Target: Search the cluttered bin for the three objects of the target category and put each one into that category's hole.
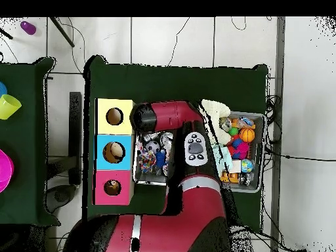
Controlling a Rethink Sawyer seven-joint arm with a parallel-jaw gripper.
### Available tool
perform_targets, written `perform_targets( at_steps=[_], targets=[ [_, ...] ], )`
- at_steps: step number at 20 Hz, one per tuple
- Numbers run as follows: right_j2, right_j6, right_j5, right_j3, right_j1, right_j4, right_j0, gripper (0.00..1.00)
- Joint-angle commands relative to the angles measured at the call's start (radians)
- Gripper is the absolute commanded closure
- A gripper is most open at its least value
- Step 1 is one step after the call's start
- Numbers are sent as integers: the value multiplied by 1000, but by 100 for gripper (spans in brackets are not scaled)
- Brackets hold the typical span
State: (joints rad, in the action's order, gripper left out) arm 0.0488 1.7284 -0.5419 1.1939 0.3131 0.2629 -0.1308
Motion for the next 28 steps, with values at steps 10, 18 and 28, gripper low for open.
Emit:
perform_targets(
  at_steps=[10,18,28],
  targets=[
    [16,71,-253,69,210,-63,-4,100],
    [-7,62,-183,198,283,-35,-30,100],
    [37,10,57,411,289,31,-153,100]
  ],
)
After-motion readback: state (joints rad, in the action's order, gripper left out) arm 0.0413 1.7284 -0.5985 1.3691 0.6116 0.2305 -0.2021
